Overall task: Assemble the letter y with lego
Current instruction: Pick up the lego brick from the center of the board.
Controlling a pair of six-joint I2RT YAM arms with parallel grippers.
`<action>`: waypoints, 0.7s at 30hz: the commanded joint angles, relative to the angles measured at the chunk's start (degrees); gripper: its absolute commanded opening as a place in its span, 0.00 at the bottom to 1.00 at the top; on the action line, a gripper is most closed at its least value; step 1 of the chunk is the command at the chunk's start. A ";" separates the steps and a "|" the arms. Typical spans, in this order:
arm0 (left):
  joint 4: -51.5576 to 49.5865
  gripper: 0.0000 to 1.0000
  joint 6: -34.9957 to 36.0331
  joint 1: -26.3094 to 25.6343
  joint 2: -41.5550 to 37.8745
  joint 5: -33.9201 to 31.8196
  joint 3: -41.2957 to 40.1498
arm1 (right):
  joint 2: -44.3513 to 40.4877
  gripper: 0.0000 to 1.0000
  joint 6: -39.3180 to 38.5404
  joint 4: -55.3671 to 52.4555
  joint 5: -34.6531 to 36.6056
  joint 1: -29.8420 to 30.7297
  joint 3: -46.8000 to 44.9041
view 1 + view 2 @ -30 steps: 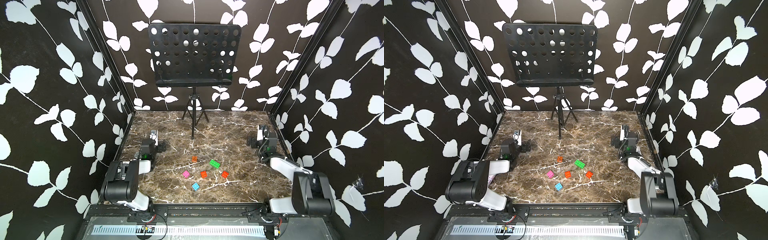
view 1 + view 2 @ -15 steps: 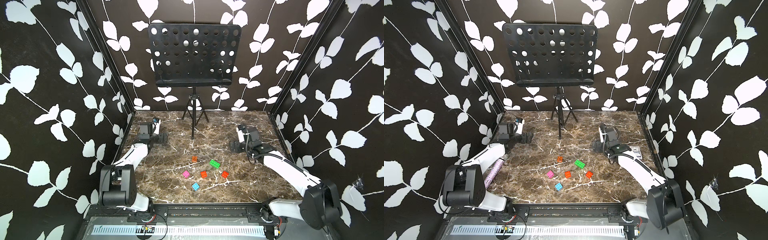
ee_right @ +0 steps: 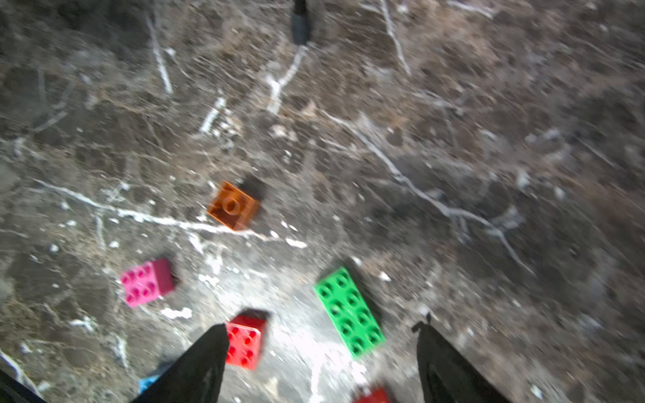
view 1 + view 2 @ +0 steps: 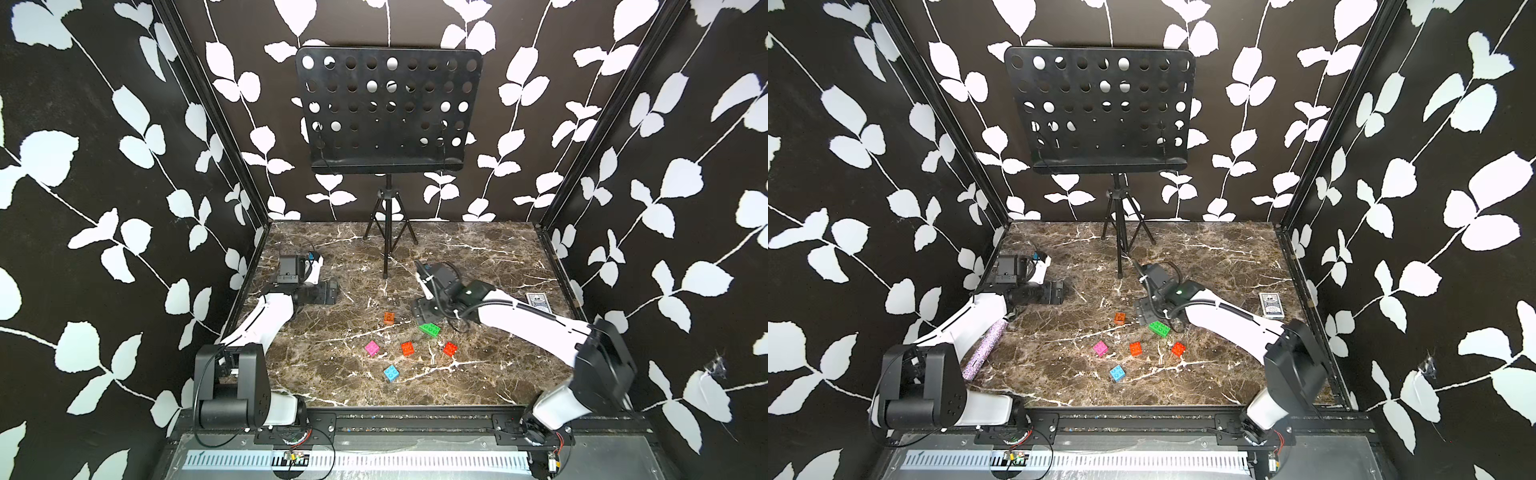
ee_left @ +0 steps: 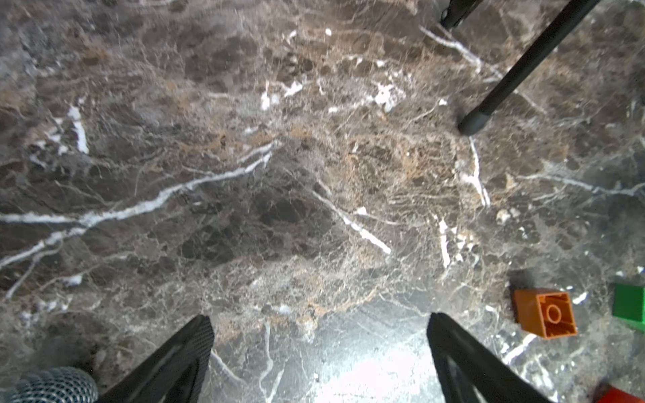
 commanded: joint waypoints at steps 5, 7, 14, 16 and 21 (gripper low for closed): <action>-0.02 0.99 4.48 0.25 -4.01 2.14 -2.55 | 10.69 0.74 -22.53 2.74 -8.52 1.40 9.04; -0.41 0.99 5.82 0.30 -4.04 2.94 -2.61 | 12.42 0.71 -30.68 3.36 -9.98 1.32 9.89; -1.07 0.99 8.29 0.46 -3.85 6.67 -2.98 | 17.88 0.68 -47.31 3.86 -17.75 -0.63 13.08; -1.36 0.99 8.56 0.56 -3.66 6.87 -3.06 | 19.61 0.68 -49.08 2.71 -19.43 -0.80 14.63; -1.47 0.99 8.93 0.67 -3.16 7.22 -3.29 | 22.86 0.67 -51.01 1.03 -21.06 -0.74 17.53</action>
